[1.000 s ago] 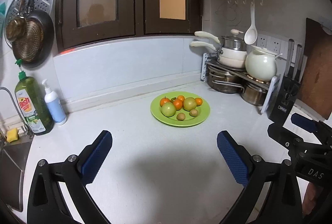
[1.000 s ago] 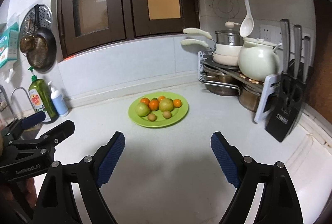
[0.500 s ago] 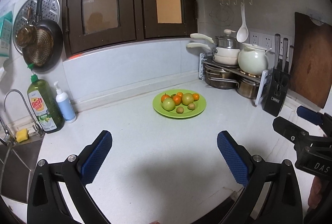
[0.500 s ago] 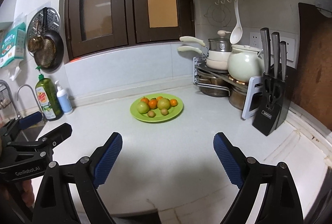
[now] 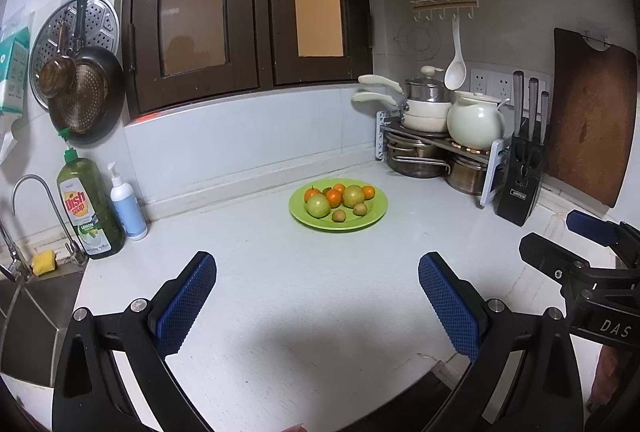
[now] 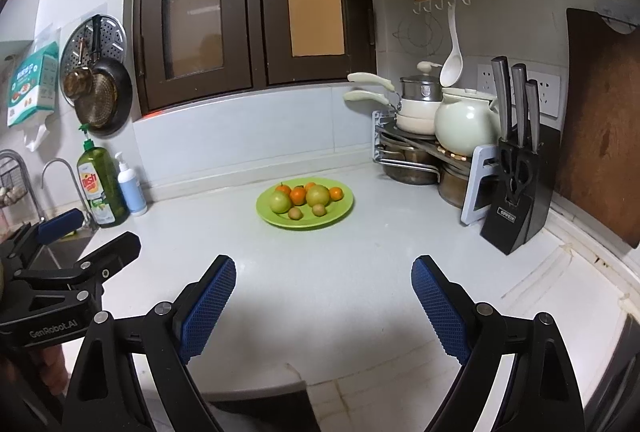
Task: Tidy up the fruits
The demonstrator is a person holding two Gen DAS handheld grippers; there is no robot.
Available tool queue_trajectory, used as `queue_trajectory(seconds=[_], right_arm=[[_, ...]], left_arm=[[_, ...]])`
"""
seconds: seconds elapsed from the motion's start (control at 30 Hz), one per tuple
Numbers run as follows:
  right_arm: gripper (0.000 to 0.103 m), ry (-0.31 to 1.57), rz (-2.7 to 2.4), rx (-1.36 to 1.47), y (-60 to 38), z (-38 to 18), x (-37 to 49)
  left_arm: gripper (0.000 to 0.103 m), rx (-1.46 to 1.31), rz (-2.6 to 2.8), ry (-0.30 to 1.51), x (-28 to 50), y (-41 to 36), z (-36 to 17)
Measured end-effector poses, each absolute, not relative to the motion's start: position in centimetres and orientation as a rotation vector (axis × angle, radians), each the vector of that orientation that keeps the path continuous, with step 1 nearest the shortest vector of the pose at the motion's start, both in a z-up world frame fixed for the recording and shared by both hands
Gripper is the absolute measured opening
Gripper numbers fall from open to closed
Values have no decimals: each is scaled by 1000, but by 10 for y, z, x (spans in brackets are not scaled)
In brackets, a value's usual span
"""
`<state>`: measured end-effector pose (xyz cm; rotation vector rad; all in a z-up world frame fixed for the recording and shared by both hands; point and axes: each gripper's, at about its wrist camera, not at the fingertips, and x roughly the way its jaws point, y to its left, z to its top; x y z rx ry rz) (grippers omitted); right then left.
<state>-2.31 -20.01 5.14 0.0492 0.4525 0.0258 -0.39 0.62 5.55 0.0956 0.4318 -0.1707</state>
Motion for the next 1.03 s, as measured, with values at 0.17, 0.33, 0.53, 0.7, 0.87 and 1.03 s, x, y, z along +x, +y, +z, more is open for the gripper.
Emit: queue_trajectory(seconds=[0.17, 0.33, 0.53, 0.7, 0.87, 1.03], right_arm=[[90, 450, 23, 52, -203, 52, -28], [90, 446, 22, 52, -204, 52, -31], [90, 440, 24, 43, -206, 53, -34], [90, 438, 25, 48, -208, 54, -35], [90, 438, 26, 47, -210, 54, -36], [90, 439, 25, 49, -209, 54, -36]], left_arm=[[103, 98, -174, 432, -8, 4, 56], [103, 98, -184, 428, -11, 3, 56], [103, 96, -188, 427, -12, 2, 57], [103, 99, -189, 423, -13, 1, 58], [103, 99, -187, 421, -14, 0, 58], [103, 98, -188, 422, -15, 1, 59]])
